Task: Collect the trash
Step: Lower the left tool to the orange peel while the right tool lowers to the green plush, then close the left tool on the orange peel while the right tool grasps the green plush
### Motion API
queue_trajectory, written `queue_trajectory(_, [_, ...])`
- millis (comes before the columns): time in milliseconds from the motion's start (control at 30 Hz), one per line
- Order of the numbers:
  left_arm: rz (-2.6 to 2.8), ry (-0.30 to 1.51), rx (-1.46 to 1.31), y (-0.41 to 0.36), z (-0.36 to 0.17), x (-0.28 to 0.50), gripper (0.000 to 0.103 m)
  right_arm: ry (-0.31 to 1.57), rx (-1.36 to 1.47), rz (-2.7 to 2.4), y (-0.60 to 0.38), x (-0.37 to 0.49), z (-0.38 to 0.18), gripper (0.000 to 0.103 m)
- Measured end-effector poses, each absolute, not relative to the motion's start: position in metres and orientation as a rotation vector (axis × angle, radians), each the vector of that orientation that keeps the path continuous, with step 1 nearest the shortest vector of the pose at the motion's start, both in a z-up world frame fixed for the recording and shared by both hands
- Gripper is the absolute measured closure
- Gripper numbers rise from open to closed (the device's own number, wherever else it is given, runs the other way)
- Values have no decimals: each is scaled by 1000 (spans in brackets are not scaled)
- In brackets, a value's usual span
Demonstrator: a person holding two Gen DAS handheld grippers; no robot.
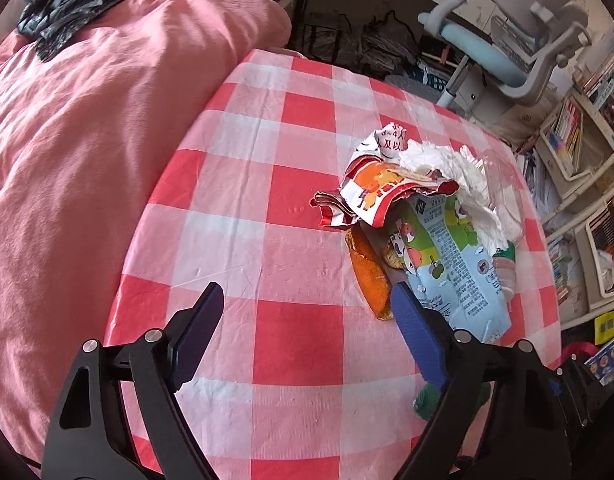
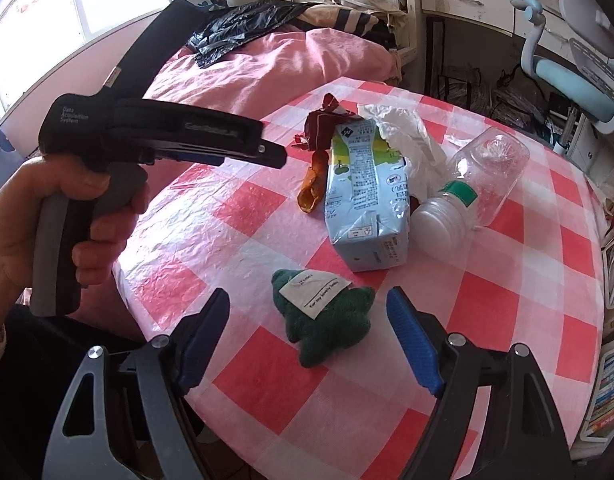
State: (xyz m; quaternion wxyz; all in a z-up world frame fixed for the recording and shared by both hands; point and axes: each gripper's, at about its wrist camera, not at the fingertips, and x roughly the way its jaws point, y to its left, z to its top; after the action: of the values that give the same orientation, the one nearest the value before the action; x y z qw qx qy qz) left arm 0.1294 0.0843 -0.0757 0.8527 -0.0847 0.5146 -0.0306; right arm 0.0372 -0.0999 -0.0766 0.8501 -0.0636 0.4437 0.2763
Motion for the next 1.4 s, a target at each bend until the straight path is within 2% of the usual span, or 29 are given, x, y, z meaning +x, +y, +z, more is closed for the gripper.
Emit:
queue_trajectory(200, [-43,1100,-122,63,-87,146,24,944,-219,603,-87,34,-84,27])
queue_trajectory(433, [-40,1113,-41,51,-100,153,30,966,-256,593,-86,39,-92,36])
queue_trajectory(500, [-52,1098,-2,46,-101,154,42,980,-263,584,-86,40,-95,41])
queue_trajectory(533, [-65,1092,10,44,-100,154,46,985,-266,580,-86,41,-96,46])
queue_trajectory(600, [-97,1093,5,44,-97,155,77,996,-269,579,-87,41,-98,51])
queue_trajectory(633, [-118,1101,-8,45,-97,154,83,995,-271,577,-86,41,-98,53])
queue_trajectory(833, [-184,1142,7,52,-93,136,84,990,-273,577,-87,34,-96,59])
queue_trajectory(1167, [-252,1176,52,77,-85,106,83,978,-266,539,-102,31,-91,59])
queue_trajectory(1233, [-243,1174,19,82,-84,107,76,974,-255,537,-105,33,-89,59])
queue_trajectory(1300, [-230,1162,2,85,-81,107,63,973,-248,531,-108,36,-88,59])
queue_trajectory(1400, [-214,1154,25,83,-80,104,55,987,-238,519,-114,37,-89,58])
